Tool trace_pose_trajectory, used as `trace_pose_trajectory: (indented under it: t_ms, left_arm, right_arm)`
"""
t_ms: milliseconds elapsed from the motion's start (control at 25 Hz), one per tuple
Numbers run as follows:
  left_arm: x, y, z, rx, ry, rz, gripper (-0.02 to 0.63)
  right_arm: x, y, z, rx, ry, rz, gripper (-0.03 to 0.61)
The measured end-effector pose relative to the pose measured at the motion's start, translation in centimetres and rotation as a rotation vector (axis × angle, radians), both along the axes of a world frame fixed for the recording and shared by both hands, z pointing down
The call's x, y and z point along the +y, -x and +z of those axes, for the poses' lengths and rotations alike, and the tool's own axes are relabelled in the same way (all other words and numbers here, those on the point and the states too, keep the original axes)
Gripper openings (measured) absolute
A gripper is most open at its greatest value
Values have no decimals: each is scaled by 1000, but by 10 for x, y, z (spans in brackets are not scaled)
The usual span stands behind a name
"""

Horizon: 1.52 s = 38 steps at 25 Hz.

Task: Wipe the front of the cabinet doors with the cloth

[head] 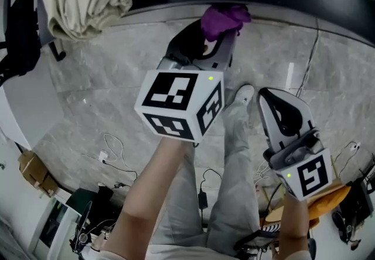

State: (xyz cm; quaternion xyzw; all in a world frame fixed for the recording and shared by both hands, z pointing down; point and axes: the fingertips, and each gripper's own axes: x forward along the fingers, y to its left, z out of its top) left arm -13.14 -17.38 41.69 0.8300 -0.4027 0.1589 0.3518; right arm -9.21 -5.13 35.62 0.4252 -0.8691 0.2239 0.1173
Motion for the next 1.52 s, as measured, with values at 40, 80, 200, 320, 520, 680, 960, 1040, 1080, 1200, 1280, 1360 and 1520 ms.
trace_pose_trajectory:
  t_ms: [40,80,200,320,520,680,960,1040,1080,1200,1280,1360,1520]
  left_arm:
    - [-2,12,1,-4,0,-10,152]
    - [-3,24,2,-8,-1,-21,152]
    - [-7,61,4,-24,-1,-53,152]
    - [-12,97,7,-48,2,-84,152]
    - [-22,159,11,-82,9,-129,152]
    - [-31,204,10,-120,5,-168,152]
    - [-34,246,5,-143,5,-346,152]
    - [-30,243,6,-134,9,-374,152]
    - [-27,241,6,-131,9,-385,152]
    - [-16,224,9,-134,10,-395,152]
    - [-7,202,13,-146,13,-364,152]
    - [3,172,20,-160,22,-314,152]
    - [21,97,42,-149,62,-199,152]
  right_arm:
    - [0,8,0,-1,1,-7,27]
    - [0,16,1,-1,9,-10,28]
    - [-3,42,2,-4,38,5,27]
    - [-5,66,3,-6,43,-12,27]
    - [-16,96,4,-15,39,-21,28]
    - [-25,115,-2,-27,27,-43,26]
    - [-25,115,-14,-24,10,-90,28]
    - [-19,102,-14,-18,13,-92,28]
    - [-16,94,-13,-16,16,-90,28]
    - [-9,66,-10,-11,21,-78,27]
    - [-5,46,-8,-9,26,-64,28]
    - [-2,26,-6,-11,32,-48,27]
    - [2,-12,-1,-14,37,-21,27]
